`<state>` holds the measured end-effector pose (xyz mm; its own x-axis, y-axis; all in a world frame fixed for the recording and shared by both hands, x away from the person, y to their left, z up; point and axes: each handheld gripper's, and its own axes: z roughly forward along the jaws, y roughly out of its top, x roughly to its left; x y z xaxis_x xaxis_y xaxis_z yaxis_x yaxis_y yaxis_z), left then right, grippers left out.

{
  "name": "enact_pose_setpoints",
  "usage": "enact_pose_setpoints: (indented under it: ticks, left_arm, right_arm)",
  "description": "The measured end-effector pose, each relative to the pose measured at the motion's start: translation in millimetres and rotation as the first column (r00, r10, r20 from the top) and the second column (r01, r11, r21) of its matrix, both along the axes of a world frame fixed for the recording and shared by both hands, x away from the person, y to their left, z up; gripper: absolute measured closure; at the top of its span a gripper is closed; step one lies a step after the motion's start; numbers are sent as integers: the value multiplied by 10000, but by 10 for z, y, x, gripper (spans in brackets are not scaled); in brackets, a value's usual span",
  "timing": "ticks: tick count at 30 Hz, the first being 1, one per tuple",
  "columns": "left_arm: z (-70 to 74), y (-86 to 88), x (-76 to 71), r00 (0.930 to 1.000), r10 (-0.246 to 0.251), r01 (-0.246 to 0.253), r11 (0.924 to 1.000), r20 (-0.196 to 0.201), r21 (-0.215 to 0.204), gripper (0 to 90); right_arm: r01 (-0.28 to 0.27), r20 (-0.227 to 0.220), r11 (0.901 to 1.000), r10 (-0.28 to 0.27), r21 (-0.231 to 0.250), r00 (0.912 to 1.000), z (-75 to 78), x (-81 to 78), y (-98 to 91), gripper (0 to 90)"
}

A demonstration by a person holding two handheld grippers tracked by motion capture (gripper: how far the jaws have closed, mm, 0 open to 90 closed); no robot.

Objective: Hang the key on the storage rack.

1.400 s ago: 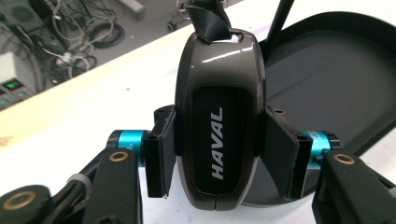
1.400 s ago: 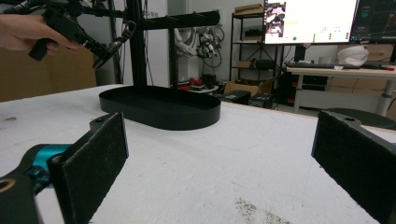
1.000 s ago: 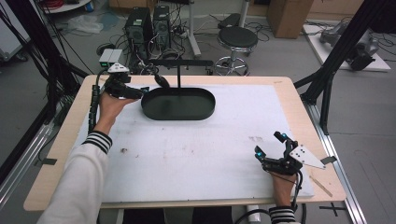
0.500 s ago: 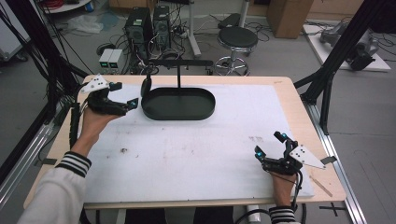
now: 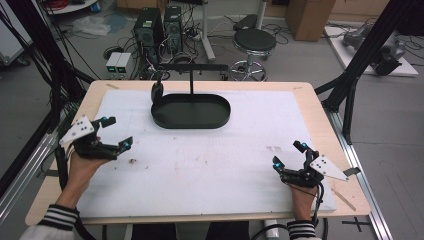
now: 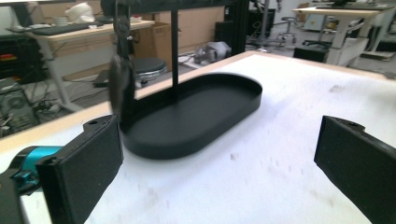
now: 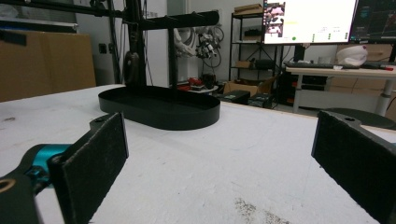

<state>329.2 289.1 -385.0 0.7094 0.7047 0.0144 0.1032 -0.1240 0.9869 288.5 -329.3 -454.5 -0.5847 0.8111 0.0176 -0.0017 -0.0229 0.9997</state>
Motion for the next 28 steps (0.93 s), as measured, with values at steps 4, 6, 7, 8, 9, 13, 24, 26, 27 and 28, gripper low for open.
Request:
enact_pose_setpoints:
  ticks: [4,6,7,8,9,13,24,26,27,28]
  left_arm:
    - [-216,30,-220,9998,111,-109,9998,150,-146,17]
    - [-290,32,-312,9994,176,-171,9997,304,-159,17]
    - [-330,35,-359,9990,196,-186,9995,399,-244,17]
    - [-373,34,-401,9985,274,-259,9992,480,-306,17]
    - [-416,39,-436,9982,328,-313,9990,503,-315,17]
    - [-584,58,-529,9972,529,-509,9979,525,-392,17]
    - [-676,125,-611,9925,728,-622,9923,978,-1073,17]
    - [-678,122,-613,9922,736,-626,9922,1003,-1082,17]
    - [-677,127,-610,9925,722,-614,9922,986,-1088,17]
    - [-679,128,-607,9927,735,-620,9910,957,-1182,17]
  right_arm:
    - [1,65,10000,0,-37,10000,0,1,2,27]
    - [14,84,10000,-14,-45,10000,0,1,2,27]
    - [14,84,10000,-14,-45,10000,0,1,2,27]
    - [6,59,10000,-6,-29,10000,0,-1,3,27]
    - [7,93,10000,-7,-50,10000,1,1,2,27]
    - [1,85,10000,0,-58,10000,1,0,2,27]
    - [-3,74,10000,3,-57,10000,0,-3,2,27]
    - [-3,82,10000,4,-63,10000,0,-3,1,27]
    - [4,92,10000,-4,-68,10000,1,-2,3,27]
    - [3,102,10000,-2,-73,9999,1,-2,3,27]
